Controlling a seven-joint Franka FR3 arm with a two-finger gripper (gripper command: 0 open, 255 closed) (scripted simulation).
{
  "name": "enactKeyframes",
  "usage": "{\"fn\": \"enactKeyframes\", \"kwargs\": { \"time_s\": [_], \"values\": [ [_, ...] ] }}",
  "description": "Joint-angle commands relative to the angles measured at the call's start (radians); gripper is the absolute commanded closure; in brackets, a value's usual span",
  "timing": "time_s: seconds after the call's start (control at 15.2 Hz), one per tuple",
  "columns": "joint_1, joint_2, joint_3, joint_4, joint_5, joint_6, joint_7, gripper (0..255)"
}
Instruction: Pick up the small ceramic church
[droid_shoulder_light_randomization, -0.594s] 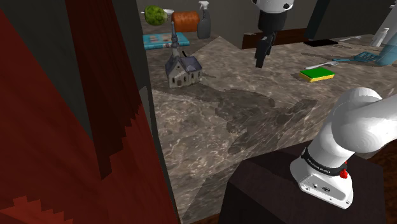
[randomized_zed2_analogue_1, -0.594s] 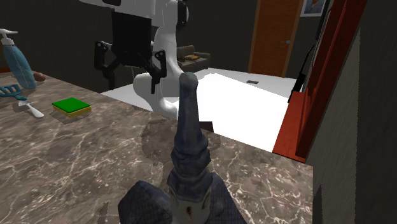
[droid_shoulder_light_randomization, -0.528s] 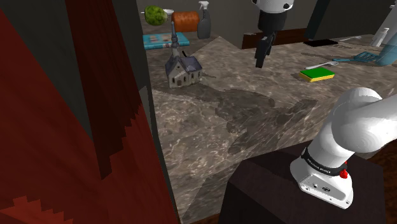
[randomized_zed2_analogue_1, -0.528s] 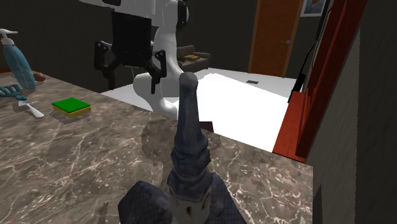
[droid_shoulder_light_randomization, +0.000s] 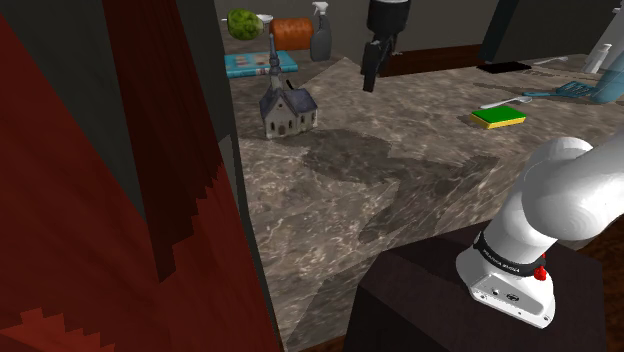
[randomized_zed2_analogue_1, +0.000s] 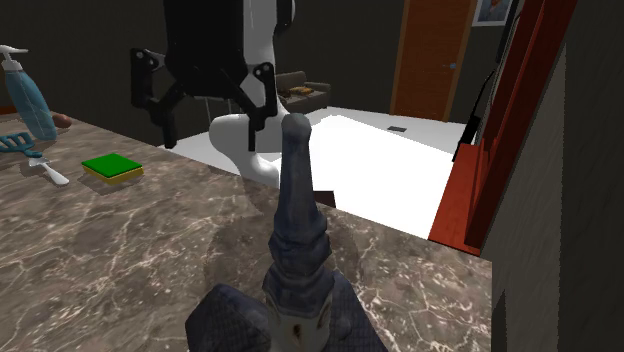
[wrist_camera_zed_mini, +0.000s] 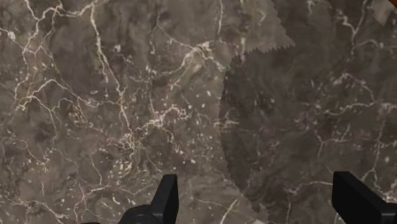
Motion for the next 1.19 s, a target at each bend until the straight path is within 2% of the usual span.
{"fn": "enactKeyframes", "kwargs": {
  "time_s": [0.0, 0.59, 1.12],
  "values": [
    [0.007, 0.058, 0.003, 0.061, 0.015, 0.018, -0.001, 0],
    [0.031, 0.326, 0.020, 0.388, 0.072, 0.048, -0.008, 0],
    [0.053, 0.588, 0.042, 0.778, 0.106, 0.001, -0.011, 0]
  ]
}}
